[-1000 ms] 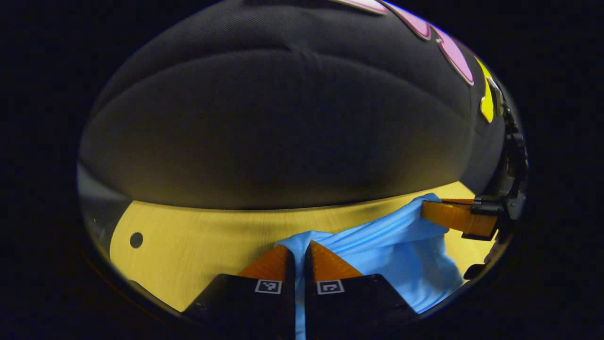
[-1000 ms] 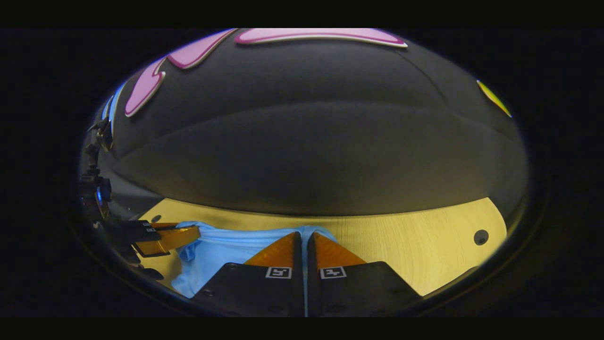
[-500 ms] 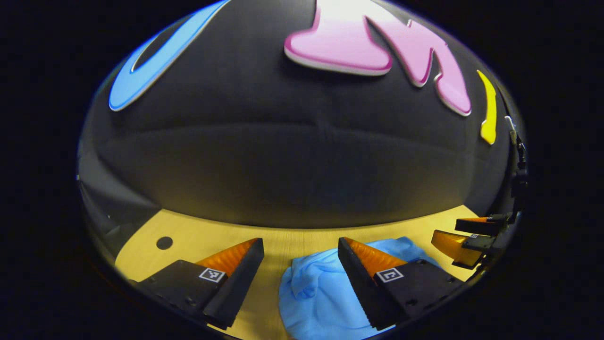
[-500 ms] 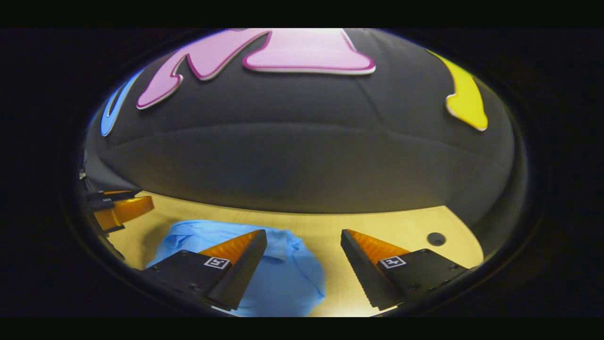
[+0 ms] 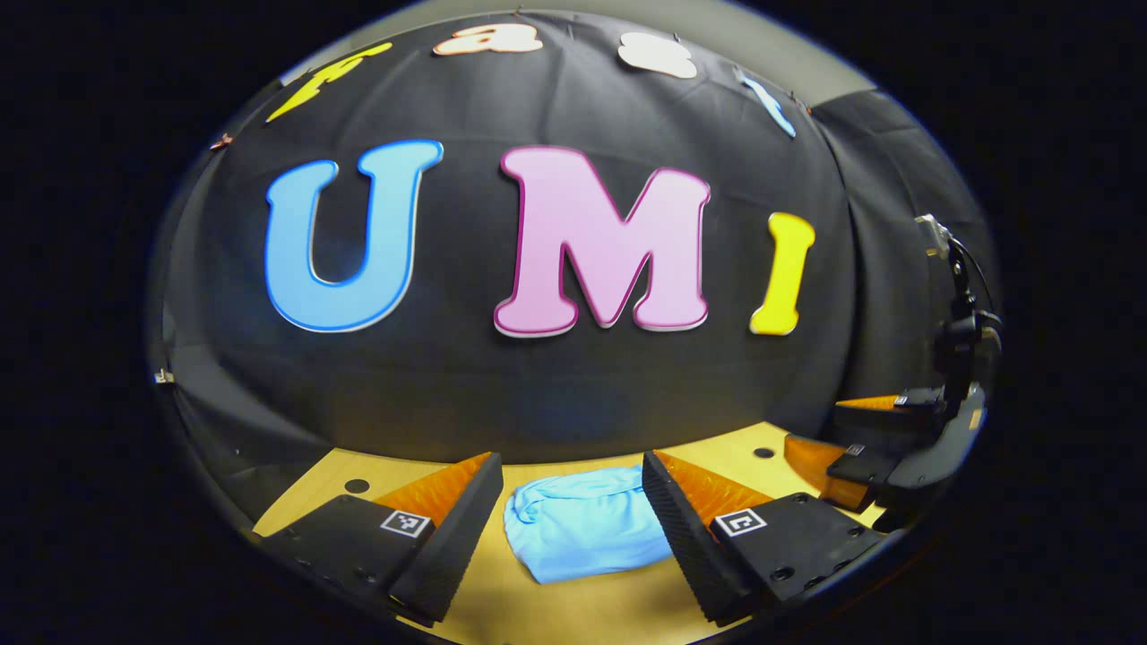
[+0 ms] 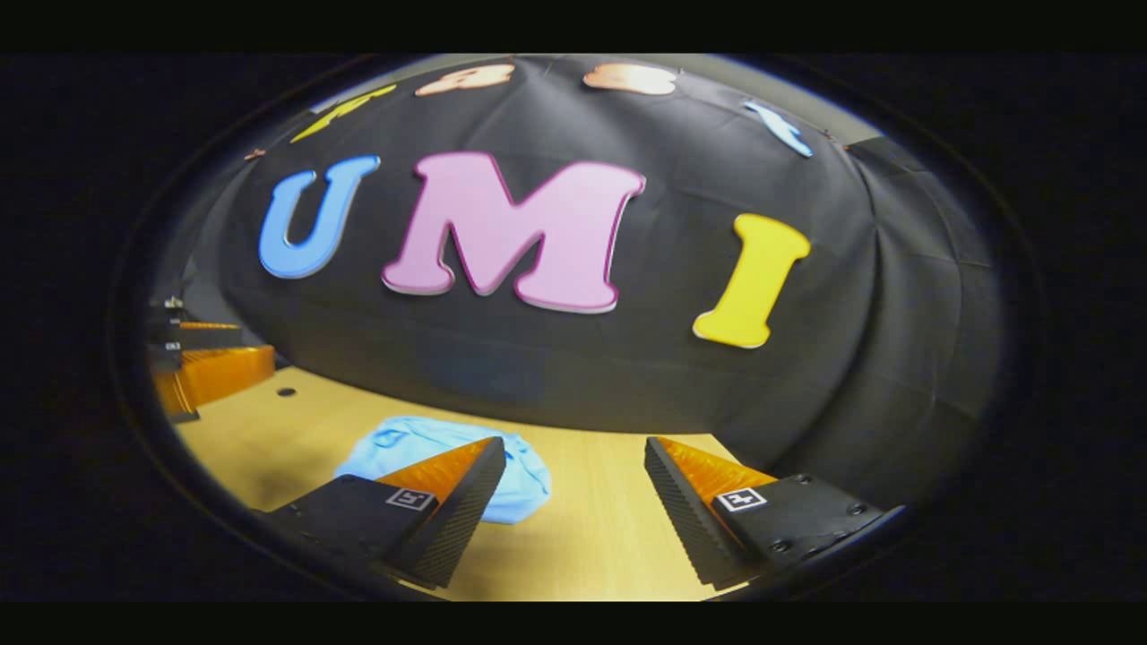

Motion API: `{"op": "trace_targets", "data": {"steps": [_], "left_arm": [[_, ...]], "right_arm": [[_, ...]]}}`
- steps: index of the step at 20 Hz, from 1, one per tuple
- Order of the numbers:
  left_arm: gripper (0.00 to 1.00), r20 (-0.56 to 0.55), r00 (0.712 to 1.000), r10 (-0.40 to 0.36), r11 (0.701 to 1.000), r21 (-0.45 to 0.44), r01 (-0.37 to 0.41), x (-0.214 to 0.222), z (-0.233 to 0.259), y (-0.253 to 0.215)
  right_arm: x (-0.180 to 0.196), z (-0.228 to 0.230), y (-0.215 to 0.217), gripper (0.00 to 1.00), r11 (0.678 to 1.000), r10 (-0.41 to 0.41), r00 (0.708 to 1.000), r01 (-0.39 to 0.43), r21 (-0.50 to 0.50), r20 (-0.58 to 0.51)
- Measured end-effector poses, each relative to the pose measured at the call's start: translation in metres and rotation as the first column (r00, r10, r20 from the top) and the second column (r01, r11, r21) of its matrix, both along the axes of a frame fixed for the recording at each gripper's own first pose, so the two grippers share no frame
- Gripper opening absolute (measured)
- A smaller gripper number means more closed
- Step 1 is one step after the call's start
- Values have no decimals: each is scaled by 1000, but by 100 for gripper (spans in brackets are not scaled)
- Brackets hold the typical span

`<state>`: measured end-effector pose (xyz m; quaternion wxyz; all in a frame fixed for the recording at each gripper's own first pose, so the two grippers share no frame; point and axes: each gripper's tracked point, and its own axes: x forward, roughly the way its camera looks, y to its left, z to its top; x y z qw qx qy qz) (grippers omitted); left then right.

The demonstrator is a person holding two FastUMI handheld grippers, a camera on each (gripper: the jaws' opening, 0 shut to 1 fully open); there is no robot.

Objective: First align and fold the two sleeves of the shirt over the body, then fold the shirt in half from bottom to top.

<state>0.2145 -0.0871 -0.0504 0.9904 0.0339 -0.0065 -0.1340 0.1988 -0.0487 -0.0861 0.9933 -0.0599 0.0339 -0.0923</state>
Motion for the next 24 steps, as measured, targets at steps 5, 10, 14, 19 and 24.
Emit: {"op": "trace_targets", "data": {"steps": [5, 10, 14, 19, 24], "left_arm": [[99, 110, 993, -46, 998, -44, 51, -122, 62, -3], [100, 132, 991, -9, 996, -84, 20, -216, 78, 27], [99, 123, 992, 33, 997, -73, -24, -274, 72, 53], [100, 37, 999, 38, 992, -122, -33, -323, 47, 59], [100, 65, 997, 42, 996, -80, -37, -337, 50, 61]], "right_arm": [[-111, 65, 42, 97, 998, 56, 995, -54, -29, 83], [-212, 106, 55, 97, 998, 51, 986, -56, 25, 160], [-273, 113, 56, 97, 999, 38, 983, -44, 29, 178], [-334, 127, 38, 95, 995, -29, 973, 5, 104, 228], [-365, 136, 34, 96, 993, -52, 945, 16, 113, 322]]}}
